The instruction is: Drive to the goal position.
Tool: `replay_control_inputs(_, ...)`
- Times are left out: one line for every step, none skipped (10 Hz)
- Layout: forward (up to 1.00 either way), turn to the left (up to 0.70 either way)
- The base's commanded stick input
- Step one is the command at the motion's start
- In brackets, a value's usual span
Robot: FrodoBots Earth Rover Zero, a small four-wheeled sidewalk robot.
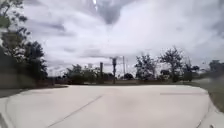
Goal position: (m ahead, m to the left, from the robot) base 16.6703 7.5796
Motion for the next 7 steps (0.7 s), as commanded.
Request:
replay_control_inputs(0.85,0.12)
replay_control_inputs(0.85,0.04)
replay_control_inputs(0.85,0.02)
replay_control_inputs(0.85,0.0)
replay_control_inputs(0.85,0.0)
replay_control_inputs(0.85,0.0)
replay_control_inputs(0.85,0.0)
